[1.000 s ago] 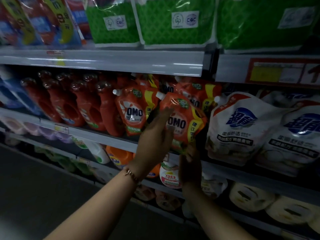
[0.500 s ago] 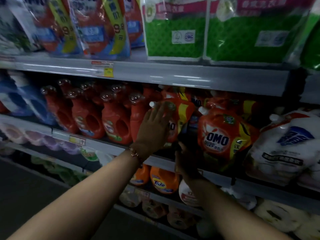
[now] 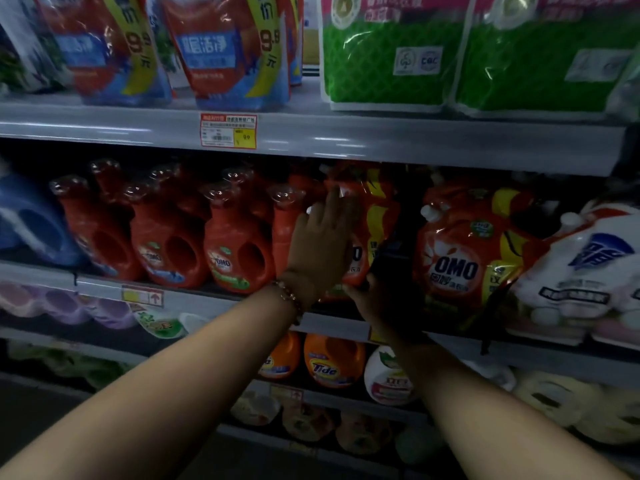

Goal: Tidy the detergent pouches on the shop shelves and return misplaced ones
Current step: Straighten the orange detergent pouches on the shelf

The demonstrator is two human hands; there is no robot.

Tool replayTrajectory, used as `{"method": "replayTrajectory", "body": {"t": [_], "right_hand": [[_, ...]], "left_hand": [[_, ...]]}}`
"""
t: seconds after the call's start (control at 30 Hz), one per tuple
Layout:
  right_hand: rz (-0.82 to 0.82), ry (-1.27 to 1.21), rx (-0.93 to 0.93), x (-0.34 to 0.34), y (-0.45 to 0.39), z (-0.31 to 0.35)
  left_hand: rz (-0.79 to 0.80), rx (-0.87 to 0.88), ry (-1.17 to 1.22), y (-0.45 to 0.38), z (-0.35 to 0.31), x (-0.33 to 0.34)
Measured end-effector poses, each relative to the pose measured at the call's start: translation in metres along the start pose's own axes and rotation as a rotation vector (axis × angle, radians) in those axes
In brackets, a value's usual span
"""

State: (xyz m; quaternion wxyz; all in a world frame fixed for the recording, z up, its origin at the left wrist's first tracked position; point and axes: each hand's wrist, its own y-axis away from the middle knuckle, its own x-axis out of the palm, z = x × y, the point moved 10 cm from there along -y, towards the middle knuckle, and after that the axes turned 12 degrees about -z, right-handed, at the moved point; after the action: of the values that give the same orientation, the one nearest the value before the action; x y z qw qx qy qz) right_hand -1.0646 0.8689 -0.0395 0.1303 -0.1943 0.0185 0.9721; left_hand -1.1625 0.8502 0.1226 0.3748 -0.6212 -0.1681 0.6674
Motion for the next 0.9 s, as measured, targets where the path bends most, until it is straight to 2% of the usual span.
{"method": "replayTrajectory", "body": {"t": [0.13,0.23,0.33,0.47,0.63,0.73,0.9], "right_hand": [[0.078,-0.073,0.024,0.005,0.005,-0.001],[0.104,-0.011,0.163,0.003,0.002,-0.026],[-0.008,0.065,0.161,-0.004,-0.007,-0.048],[-0.153,0.341,0.026,-0.014,0.002,-0.033],[-0.229,0.522,-0.060,-0.034,0.009,-0.022],[-0.315,0.549,-0.040,-0.055,0.007,-0.030],[-0.324,0.537,0.025,-0.061,0.009,-0.034]], "left_hand": [[0.023,-0.044,0.043,-0.015,0.015,-0.003],[-0.021,-0.024,0.102,-0.020,0.024,-0.007],[-0.147,-0.026,0.159,-0.018,0.029,-0.012],[-0.245,-0.083,0.310,-0.013,0.039,-0.012],[-0.189,-0.125,0.390,-0.030,0.039,-0.010],[-0.185,-0.178,0.433,-0.041,0.048,-0.012],[-0.208,-0.164,0.342,-0.037,0.036,-0.015]]}}
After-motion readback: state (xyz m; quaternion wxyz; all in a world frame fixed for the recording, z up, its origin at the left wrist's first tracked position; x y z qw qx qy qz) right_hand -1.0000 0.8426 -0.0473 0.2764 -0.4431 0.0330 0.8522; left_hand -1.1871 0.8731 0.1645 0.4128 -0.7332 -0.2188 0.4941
